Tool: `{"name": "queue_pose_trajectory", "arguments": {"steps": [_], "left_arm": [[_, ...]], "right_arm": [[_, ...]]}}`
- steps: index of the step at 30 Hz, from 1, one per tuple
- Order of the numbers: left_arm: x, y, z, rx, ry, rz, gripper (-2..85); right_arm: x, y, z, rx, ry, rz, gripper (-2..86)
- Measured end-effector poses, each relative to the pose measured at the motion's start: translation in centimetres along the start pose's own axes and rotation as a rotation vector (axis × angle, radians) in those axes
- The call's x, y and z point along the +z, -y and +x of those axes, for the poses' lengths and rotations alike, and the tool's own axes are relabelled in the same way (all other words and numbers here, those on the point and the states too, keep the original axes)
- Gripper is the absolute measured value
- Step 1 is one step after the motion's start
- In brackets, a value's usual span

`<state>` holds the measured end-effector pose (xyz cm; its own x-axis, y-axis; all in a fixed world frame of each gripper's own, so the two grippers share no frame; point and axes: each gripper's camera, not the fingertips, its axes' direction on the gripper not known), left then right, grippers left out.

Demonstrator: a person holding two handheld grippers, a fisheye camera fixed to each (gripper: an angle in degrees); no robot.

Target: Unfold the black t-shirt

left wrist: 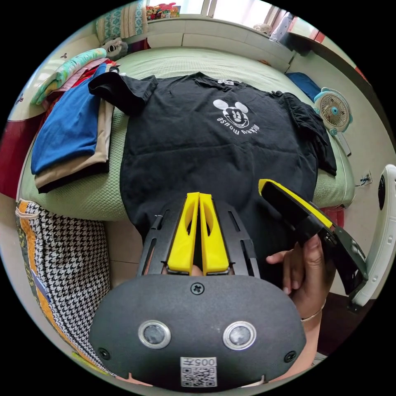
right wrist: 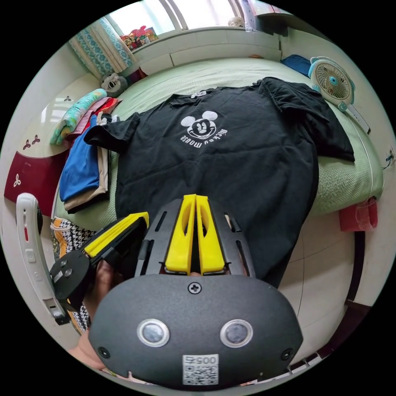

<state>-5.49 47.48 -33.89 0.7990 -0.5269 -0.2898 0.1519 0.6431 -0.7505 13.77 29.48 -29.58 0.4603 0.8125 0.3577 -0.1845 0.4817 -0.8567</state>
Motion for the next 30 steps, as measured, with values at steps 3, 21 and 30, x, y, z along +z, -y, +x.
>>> {"name": "queue_pose_trajectory", "arguments": {"steps": [3, 21, 30], "left_arm": [[0.2, 0.3, 0.1, 0.002, -0.002, -0.016, -0.3], [0.9, 1.5, 1.2, 0.022, 0.016, -0.028, -0.3], [1.3, 2.1, 2.5, 0.047, 0.115, -0.039, -0.2]], "right_arm": [[0.0, 0.3, 0.3, 0.022, 0.013, 0.005, -1.4], [1.1, 2.0, -0.7, -0.005, 0.000, -0.027, -1.4], [1.5, 2.5, -0.8, -0.013, 0.043, -0.032, -1.4]]}}
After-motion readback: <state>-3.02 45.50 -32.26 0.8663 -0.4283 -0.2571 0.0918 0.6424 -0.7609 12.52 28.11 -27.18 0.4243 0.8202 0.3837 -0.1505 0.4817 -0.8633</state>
